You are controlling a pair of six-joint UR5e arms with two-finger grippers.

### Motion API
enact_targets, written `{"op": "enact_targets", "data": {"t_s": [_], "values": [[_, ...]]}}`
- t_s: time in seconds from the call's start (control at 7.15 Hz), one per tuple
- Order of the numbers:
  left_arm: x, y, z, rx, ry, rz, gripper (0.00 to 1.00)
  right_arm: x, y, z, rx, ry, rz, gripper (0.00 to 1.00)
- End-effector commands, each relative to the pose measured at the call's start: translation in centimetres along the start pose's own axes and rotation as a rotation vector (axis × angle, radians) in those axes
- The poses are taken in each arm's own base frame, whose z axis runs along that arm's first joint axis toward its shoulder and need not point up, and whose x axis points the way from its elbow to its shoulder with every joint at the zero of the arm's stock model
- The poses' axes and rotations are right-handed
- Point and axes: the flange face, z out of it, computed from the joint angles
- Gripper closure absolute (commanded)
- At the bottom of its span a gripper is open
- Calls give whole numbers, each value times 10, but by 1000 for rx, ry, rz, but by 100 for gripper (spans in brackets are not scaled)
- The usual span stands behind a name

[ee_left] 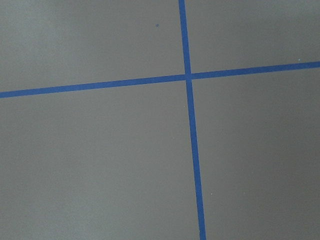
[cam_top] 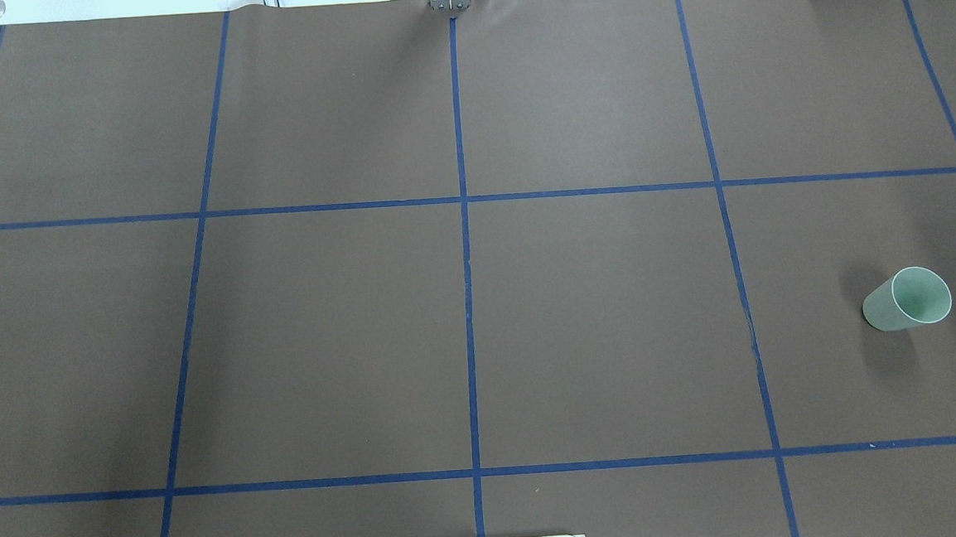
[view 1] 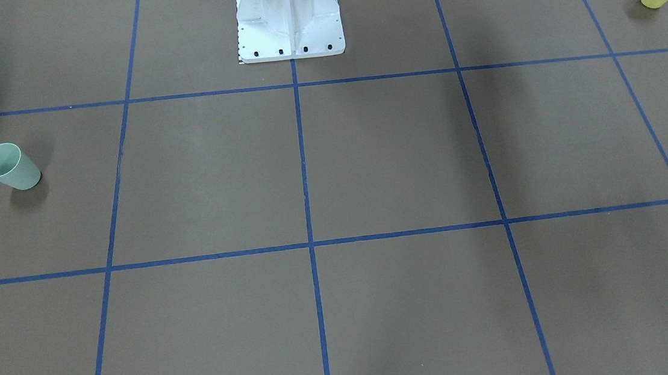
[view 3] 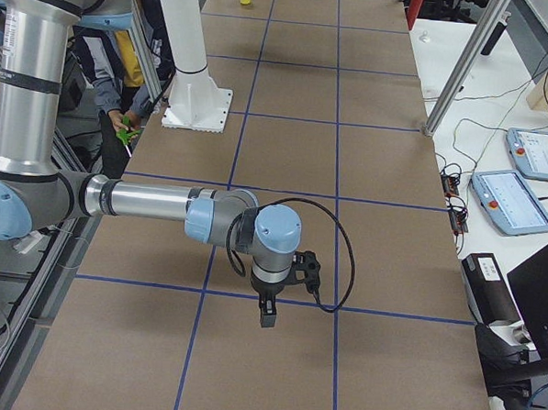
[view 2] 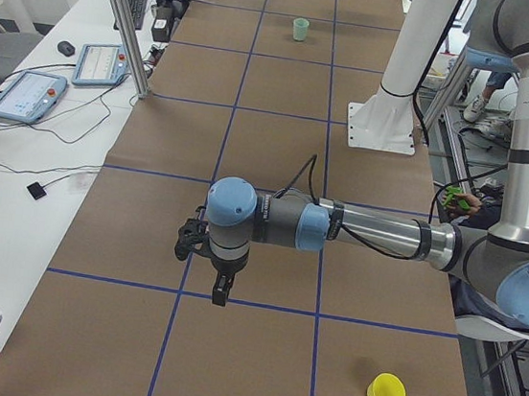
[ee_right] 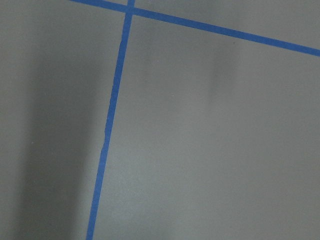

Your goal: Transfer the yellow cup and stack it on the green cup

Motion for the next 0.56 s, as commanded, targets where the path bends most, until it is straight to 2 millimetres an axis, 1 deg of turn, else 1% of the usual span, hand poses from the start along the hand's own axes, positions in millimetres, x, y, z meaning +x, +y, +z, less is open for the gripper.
{"op": "enact_targets", "data": {"t_s": [0.0,0.14,0.42], "values": [[3,-1,3,-6,-1,8,0,0,0,-1,1,0,-1,0],[8,-3,0,0,0,20,0,-1,0,-1,2,1,-2,0],[23,-7,-15,30,-2,50,0,0,1,0,0,1,0,0]]}}
